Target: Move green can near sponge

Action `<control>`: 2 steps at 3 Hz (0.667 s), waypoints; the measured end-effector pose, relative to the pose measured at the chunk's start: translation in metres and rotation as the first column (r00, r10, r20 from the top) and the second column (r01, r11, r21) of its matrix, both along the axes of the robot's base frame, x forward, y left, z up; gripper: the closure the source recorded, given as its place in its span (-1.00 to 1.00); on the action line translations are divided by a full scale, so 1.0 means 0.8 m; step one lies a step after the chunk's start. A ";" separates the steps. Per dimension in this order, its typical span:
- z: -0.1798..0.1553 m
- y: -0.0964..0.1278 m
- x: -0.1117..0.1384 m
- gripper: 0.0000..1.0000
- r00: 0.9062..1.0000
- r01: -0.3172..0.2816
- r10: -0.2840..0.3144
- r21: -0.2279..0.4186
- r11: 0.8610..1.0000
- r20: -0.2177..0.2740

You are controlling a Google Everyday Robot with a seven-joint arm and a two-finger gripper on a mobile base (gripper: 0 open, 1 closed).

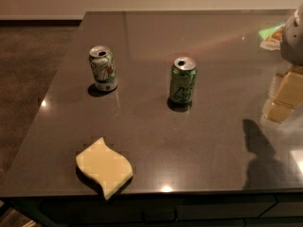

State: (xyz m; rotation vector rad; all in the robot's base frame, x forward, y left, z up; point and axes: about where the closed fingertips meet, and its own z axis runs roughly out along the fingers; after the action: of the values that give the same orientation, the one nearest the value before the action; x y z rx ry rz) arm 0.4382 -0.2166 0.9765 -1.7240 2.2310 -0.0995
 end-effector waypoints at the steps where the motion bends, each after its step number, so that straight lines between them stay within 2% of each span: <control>1: 0.000 0.000 0.000 -1.00 1.000 0.000 0.000 0.000 1.000 0.000; 2: -0.004 0.016 0.024 -1.00 1.000 -0.018 0.018 0.016 1.000 -0.007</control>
Offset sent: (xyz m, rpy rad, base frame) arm 0.0454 0.0286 -0.0113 0.0370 0.0394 0.0421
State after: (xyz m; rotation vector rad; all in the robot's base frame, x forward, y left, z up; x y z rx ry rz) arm 0.4575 -0.2039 0.9735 -1.7382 2.2153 -0.0714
